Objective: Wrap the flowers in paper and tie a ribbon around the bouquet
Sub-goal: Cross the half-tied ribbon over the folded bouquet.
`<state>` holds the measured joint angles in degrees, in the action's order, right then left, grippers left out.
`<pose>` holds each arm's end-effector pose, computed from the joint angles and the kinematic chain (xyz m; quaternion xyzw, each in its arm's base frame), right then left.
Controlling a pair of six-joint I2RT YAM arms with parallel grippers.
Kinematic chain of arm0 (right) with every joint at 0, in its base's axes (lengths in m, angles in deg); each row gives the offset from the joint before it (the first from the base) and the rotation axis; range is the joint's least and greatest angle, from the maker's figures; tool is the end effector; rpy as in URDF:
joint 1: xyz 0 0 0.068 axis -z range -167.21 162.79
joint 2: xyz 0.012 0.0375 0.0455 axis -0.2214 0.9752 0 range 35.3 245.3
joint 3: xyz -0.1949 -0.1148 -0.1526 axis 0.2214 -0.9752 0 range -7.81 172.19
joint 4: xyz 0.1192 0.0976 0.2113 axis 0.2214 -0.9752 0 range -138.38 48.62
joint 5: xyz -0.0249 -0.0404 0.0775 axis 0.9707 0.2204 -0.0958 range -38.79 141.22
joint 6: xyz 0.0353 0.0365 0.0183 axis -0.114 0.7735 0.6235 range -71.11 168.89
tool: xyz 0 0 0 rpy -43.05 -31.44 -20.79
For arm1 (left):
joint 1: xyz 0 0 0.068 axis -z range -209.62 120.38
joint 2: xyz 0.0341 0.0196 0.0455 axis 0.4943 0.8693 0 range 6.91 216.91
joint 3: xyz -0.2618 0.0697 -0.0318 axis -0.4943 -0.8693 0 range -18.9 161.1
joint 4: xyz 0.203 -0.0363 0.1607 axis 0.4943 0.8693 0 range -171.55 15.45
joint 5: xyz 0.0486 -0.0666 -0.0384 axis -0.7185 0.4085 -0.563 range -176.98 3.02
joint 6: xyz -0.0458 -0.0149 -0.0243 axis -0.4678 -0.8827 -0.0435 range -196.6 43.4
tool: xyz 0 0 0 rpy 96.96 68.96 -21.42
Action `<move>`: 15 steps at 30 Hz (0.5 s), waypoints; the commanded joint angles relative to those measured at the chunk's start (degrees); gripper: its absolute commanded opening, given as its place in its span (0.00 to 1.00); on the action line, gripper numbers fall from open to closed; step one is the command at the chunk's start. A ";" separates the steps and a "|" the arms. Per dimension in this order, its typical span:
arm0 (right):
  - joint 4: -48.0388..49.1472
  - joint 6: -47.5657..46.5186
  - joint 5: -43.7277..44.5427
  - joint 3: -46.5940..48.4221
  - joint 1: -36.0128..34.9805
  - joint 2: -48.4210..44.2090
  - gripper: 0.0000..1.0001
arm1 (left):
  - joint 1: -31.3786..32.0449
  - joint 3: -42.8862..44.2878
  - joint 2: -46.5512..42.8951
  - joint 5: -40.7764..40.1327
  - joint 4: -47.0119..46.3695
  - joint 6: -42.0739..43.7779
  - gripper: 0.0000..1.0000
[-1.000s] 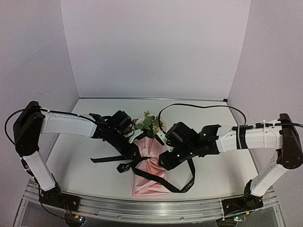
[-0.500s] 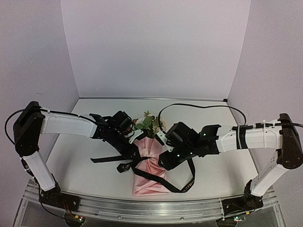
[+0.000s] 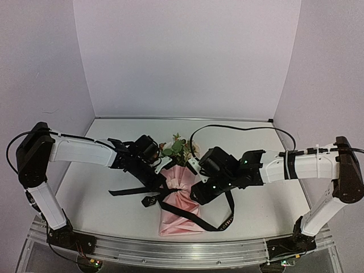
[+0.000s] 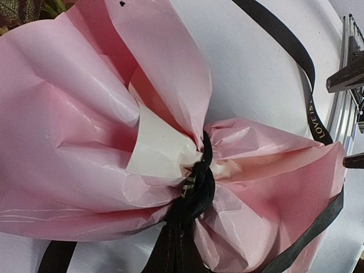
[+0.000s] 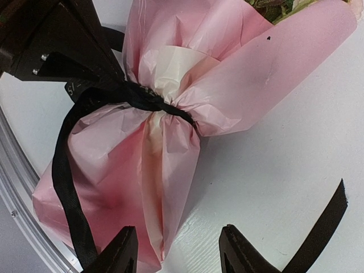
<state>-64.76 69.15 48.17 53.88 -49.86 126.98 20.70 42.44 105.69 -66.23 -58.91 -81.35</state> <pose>0.1523 0.2987 0.2190 -0.3509 0.8818 0.2269 0.2188 0.2103 -0.2735 0.1801 0.4109 0.8581 -0.2717 0.1447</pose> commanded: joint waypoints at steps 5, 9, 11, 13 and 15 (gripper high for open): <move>0.55 -1.99 -1.13 0.94 -0.04 -0.70 0.50 | 0.17 0.43 -4.74 0.84 -4.31 -1.73 0.00; 0.87 -2.62 -2.40 1.64 -0.04 0.22 0.53 | -0.37 0.19 -5.98 1.37 -5.14 -2.72 0.00; 1.31 -2.98 -4.02 1.86 -0.06 0.53 0.53 | -0.98 -0.11 -6.30 1.96 -5.62 -3.16 0.00; 2.03 -3.24 -5.77 2.00 -0.08 0.61 0.54 | -1.46 -0.40 -6.33 2.31 -5.92 -3.76 0.00; 2.83 -3.71 -8.61 2.28 -0.07 0.64 0.55 | -1.72 -0.52 -6.01 2.51 -5.79 -3.88 0.00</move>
<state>-64.50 66.88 44.43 53.90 -49.86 127.07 20.03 42.44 101.38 -65.06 -62.57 -84.06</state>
